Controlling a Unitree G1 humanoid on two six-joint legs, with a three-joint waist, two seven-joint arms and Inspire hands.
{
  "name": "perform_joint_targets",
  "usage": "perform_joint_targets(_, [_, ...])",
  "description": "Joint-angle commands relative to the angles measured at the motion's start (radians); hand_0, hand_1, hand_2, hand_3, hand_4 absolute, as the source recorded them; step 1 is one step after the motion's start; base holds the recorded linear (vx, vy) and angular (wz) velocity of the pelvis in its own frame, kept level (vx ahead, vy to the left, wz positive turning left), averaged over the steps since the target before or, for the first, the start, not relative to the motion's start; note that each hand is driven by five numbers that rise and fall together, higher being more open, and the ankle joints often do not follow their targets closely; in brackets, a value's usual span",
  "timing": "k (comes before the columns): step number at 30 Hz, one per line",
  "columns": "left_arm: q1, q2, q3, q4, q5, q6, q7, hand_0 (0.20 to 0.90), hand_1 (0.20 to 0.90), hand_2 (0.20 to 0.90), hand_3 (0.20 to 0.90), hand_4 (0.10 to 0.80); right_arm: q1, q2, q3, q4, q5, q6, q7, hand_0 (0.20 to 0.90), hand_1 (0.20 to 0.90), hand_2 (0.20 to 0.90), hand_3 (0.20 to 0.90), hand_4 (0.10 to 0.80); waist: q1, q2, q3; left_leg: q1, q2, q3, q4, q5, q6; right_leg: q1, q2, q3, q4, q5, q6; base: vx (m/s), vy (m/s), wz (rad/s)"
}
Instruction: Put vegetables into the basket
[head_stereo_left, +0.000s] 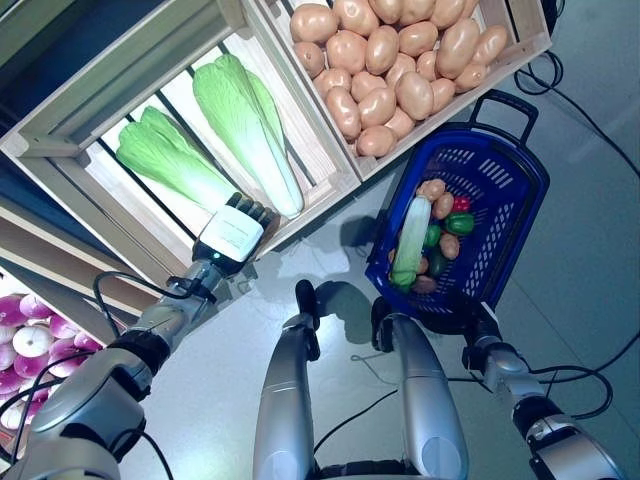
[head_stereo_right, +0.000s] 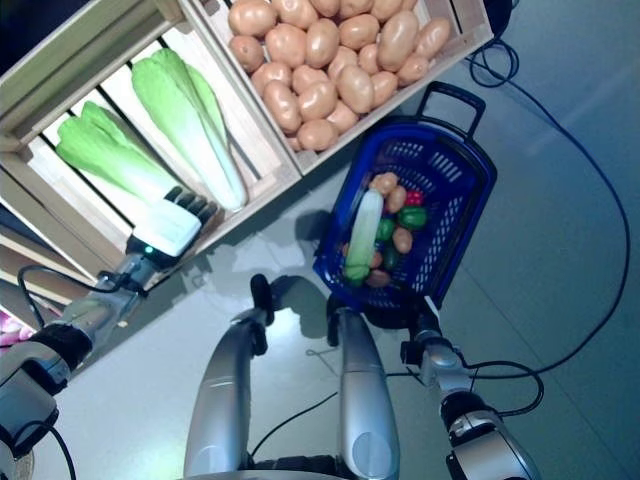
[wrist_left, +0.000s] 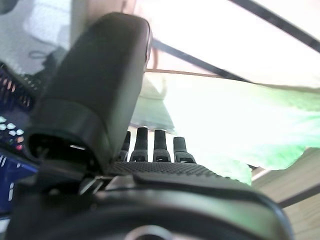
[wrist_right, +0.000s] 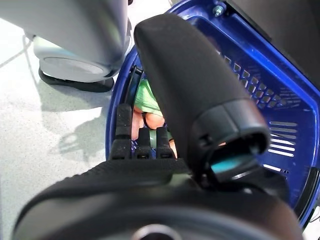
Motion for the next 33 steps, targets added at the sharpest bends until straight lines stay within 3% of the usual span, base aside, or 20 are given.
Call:
perform_joint_targets(1, [-0.036, 0.021, 0.088, 0.031, 0.013, 0.115, 0.061, 0.9, 0.9, 0.9, 0.9, 0.8, 0.08, -0.041, -0.015, -0.028, 0.033, -0.001, -0.052, 0.9, 0.9, 0.9, 0.9, 0.8, -0.011, 0.003, -0.002, -0.043, -0.002, 0.023, 0.165, -0.184, -0.005, -0.008, -0.002, 0.043, -0.119, 0.134, 0.037, 0.012, 0.062, -0.01])
perform_joint_targets(4, [-0.033, 0.021, 0.091, 0.051, 0.038, 0.148, 0.066, 0.9, 0.9, 0.9, 0.9, 0.8, 0.083, -0.05, -0.023, -0.047, 0.038, -0.006, -0.055, 0.9, 0.9, 0.9, 0.9, 0.8, -0.014, 0.002, -0.002, -0.077, 0.001, 0.02, 0.179, -0.185, -0.002, -0.046, -0.002, 0.043, -0.098, 0.134, 0.035, 0.041, 0.051, 0.0])
perform_joint_targets(5, [-0.023, 0.024, 0.093, 0.051, 0.049, 0.158, 0.076, 0.9, 0.9, 0.9, 0.9, 0.8, 0.096, -0.054, -0.023, -0.065, 0.036, -0.005, -0.06, 0.9, 0.9, 0.9, 0.9, 0.8, -0.014, 0.001, -0.002, -0.073, 0.0, 0.014, 0.191, -0.211, -0.008, -0.042, -0.002, 0.048, -0.087, 0.112, 0.043, 0.021, 0.036, 0.01])
perform_joint_targets(6, [-0.025, 0.027, 0.098, 0.05, 0.052, 0.161, 0.079, 0.9, 0.9, 0.9, 0.9, 0.8, 0.095, -0.057, -0.025, -0.073, 0.036, -0.004, -0.062, 0.9, 0.9, 0.9, 0.9, 0.8, -0.014, 0.0, -0.002, -0.093, 0.003, 0.019, 0.186, -0.186, -0.001, -0.062, -0.002, 0.044, -0.092, 0.134, 0.035, 0.084, 0.032, 0.0])
perform_joint_targets(7, [-0.012, 0.029, 0.105, 0.052, 0.06, 0.179, 0.088, 0.9, 0.9, 0.9, 0.9, 0.8, 0.108, -0.061, -0.027, -0.091, 0.035, -0.003, -0.068, 0.9, 0.9, 0.9, 0.9, 0.8, -0.014, -0.001, -0.002, -0.09, 0.0, 0.013, 0.199, -0.212, -0.006, -0.059, -0.002, 0.049, -0.08, 0.112, 0.042, 0.006, 0.037, -0.04])
perform_joint_targets(11, [0.028, 0.038, 0.145, 0.066, 0.055, 0.224, 0.179, 0.9, 0.9, 0.9, 0.9, 0.8, 0.148, -0.084, -0.044, -0.135, 0.032, -0.017, -0.068, 0.9, 0.9, 0.9, 0.9, 0.8, -0.013, -0.006, -0.002, -0.135, 0.002, 0.003, 0.218, -0.211, -0.004, -0.107, -0.003, 0.045, -0.048, 0.113, 0.043, 0.032, 0.047, -0.03])
perform_joint_targets(15, [0.027, 0.058, 0.171, 0.078, 0.066, 0.219, 0.235, 0.9, 0.9, 0.9, 0.9, 0.8, 0.165, -0.097, -0.049, -0.168, 0.035, -0.019, -0.067, 0.9, 0.9, 0.9, 0.9, 0.8, -0.011, -0.015, -0.002, -0.181, 0.009, -0.005, 0.243, -0.212, -0.004, -0.148, -0.004, 0.043, -0.021, 0.114, 0.04, 0.006, 0.019, 0.0])
perform_joint_targets(25, [-0.019, 0.113, 0.18, 0.061, 0.067, 0.213, 0.224, 0.9, 0.9, 0.9, 0.9, 0.8, 0.199, -0.114, -0.049, -0.253, 0.055, -0.001, -0.056, 0.9, 0.9, 0.9, 0.9, 0.8, -0.018, -0.022, -0.002, -0.222, 0.003, -0.011, 0.279, -0.223, -0.005, -0.192, -0.007, 0.042, 0.018, 0.114, 0.043, 0.05, 0.015, 0.01])
perform_joint_targets(26, [-0.022, 0.116, 0.182, 0.059, 0.068, 0.212, 0.209, 0.792, 0.792, 0.792, 0.792, 0.728, 0.203, -0.114, -0.05, -0.262, 0.055, 0.005, -0.057, 0.9, 0.9, 0.9, 0.9, 0.8, -0.02, -0.021, -0.002, -0.22, 0.002, -0.009, 0.279, -0.225, -0.005, -0.192, -0.007, 0.044, 0.02, 0.114, 0.045, 0.062, 0.039, -0.03])
perform_joint_targets(27, [-0.023, 0.118, 0.183, 0.057, 0.065, 0.21, 0.206, 0.792, 0.792, 0.792, 0.792, 0.728, 0.206, -0.114, -0.051, -0.269, 0.049, 0.011, -0.058, 0.9, 0.9, 0.9, 0.9, 0.8, -0.022, -0.019, -0.002, -0.217, 0.002, -0.007, 0.278, -0.226, -0.005, -0.191, -0.008, 0.044, 0.019, 0.114, 0.047, 0.062, 0.043, -0.04])
perform_joint_targets(28, [-0.024, 0.118, 0.186, 0.057, 0.066, 0.208, 0.196, 0.571, 0.571, 0.571, 0.571, 0.58, 0.208, -0.114, -0.051, -0.269, 0.047, 0.012, -0.057, 0.9, 0.9, 0.9, 0.9, 0.8, -0.023, -0.018, -0.002, -0.215, 0.002, -0.006, 0.278, -0.225, -0.006, -0.19, -0.009, 0.045, 0.019, 0.115, 0.047, 0.053, 0.04, -0.02])
perform_joint_targets(32, [-0.032, 0.12, 0.178, 0.042, 0.062, 0.206, 0.179, 0.531, 0.531, 0.531, 0.531, 0.554, 0.214, -0.116, -0.051, -0.267, 0.039, 0.017, -0.053, 0.9, 0.9, 0.9, 0.9, 0.8, -0.027, -0.016, -0.002, -0.219, 0.006, -0.003, 0.28, -0.224, -0.009, -0.194, -0.012, 0.049, 0.02, 0.117, 0.049, 0.024, 0.009, -0.02])
perform_joint_targets(33, [-0.035, 0.126, 0.177, 0.034, 0.055, 0.21, 0.163, 0.352, 0.352, 0.352, 0.352, 0.435, 0.222, -0.118, -0.051, -0.272, 0.041, 0.014, -0.054, 0.9, 0.9, 0.9, 0.9, 0.8, -0.029, -0.015, -0.002, -0.214, 0.008, 0.0, 0.275, -0.223, -0.008, -0.19, -0.012, 0.048, 0.015, 0.116, 0.049, 0.0, 0.0, 0.0])
